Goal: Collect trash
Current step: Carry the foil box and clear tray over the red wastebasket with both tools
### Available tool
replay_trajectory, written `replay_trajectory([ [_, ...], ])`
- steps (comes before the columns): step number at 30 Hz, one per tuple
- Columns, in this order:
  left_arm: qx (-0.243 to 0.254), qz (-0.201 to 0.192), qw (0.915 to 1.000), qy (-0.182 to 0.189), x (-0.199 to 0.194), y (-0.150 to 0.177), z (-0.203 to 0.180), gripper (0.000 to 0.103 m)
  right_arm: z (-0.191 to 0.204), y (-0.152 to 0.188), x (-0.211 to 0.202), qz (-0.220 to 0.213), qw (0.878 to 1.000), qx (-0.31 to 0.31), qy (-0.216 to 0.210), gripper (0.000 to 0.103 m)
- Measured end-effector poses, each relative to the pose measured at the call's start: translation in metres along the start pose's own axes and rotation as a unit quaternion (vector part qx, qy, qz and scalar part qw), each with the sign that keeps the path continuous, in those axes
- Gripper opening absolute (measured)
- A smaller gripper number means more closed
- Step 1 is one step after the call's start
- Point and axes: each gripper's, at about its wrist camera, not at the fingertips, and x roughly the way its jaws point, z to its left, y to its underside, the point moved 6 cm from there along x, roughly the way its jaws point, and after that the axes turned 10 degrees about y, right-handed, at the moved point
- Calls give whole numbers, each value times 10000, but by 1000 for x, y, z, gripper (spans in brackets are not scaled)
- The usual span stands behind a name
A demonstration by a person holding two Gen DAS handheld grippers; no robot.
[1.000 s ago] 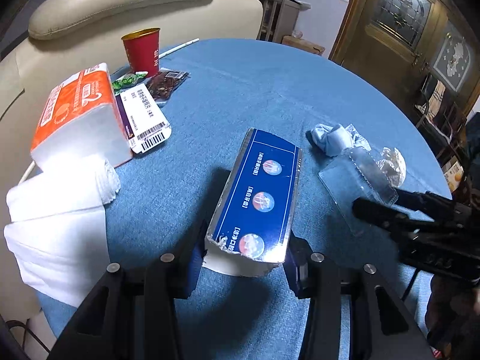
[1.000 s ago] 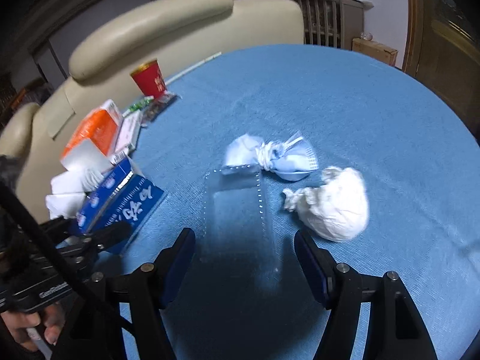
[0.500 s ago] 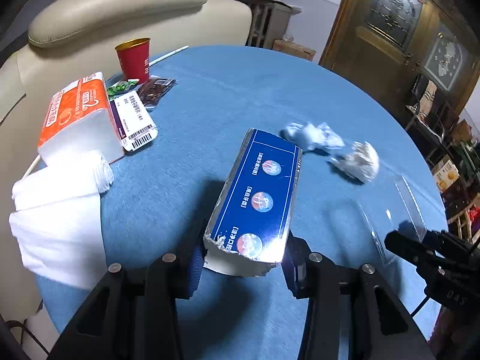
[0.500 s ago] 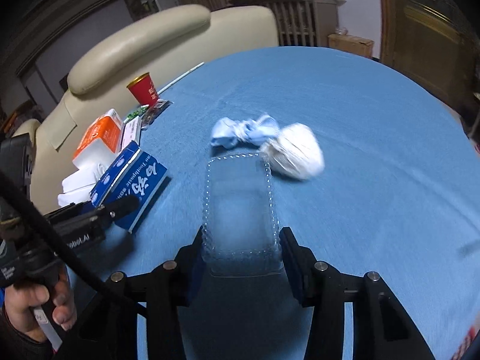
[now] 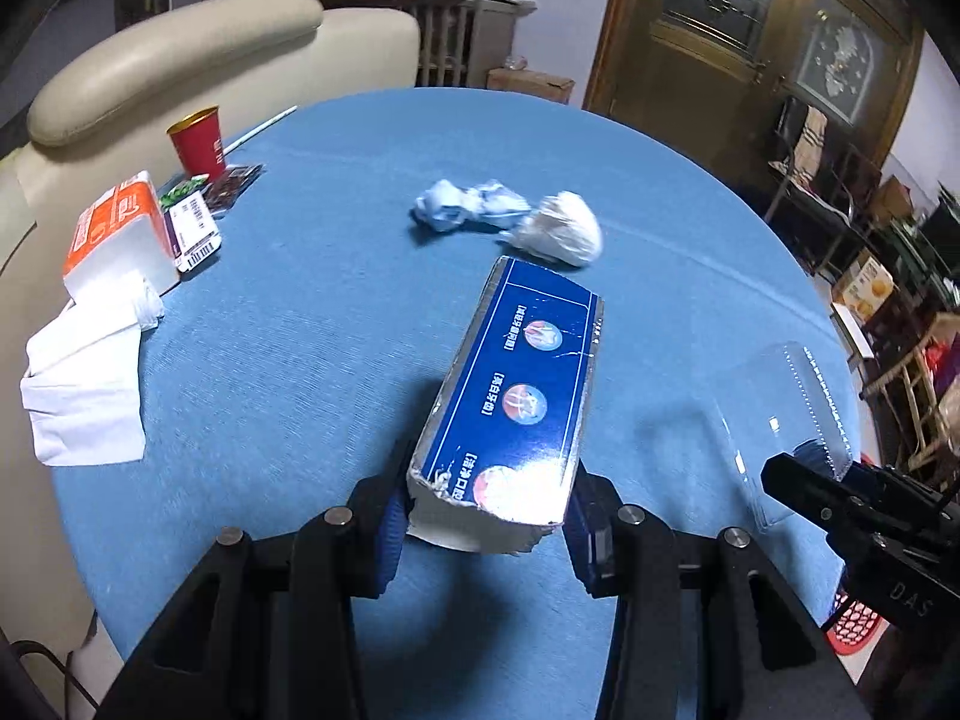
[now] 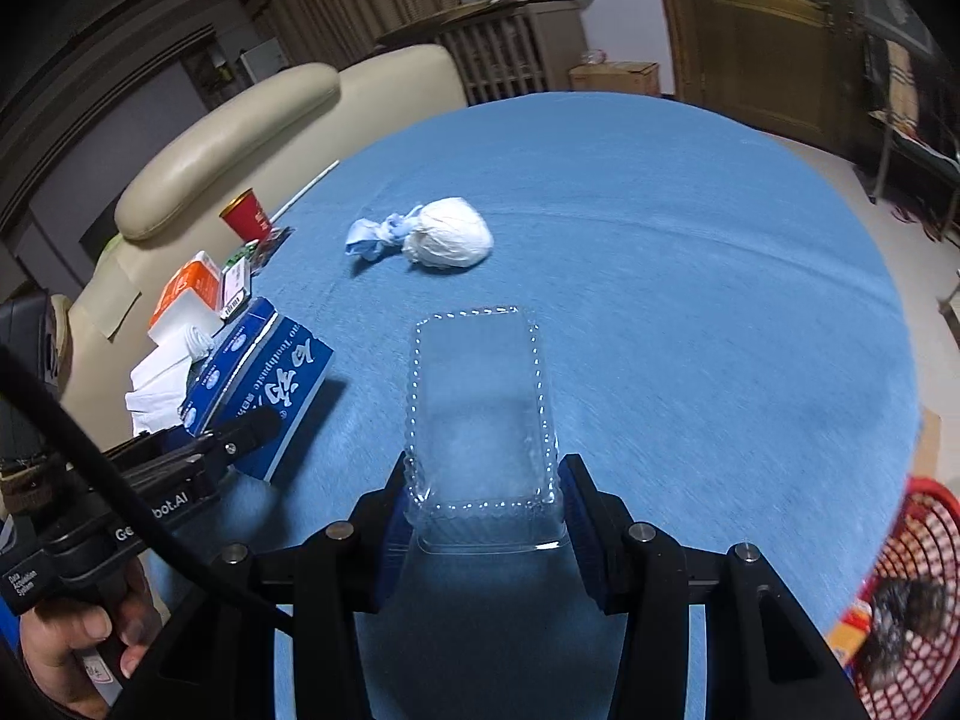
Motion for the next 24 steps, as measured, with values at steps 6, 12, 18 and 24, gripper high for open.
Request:
replay_trajectory([
  [6, 249, -63, 9997, -29, -11, 9, -24, 47, -19, 19, -27, -184, 9997, 156, 45, 50],
  [12, 458, -89, 9989, -31, -16, 13, -44, 47, -33, 32, -47, -304, 9991, 306, 60, 50],
  [18, 621, -33, 9981, -27, -11, 16, -59, 46, -49, 38, -61, -426, 9980, 462, 121, 50],
  [24, 752, 58, 9971, -5, -2, 20, -70, 46, -67, 44, -66, -450, 9968, 630, 206, 50],
])
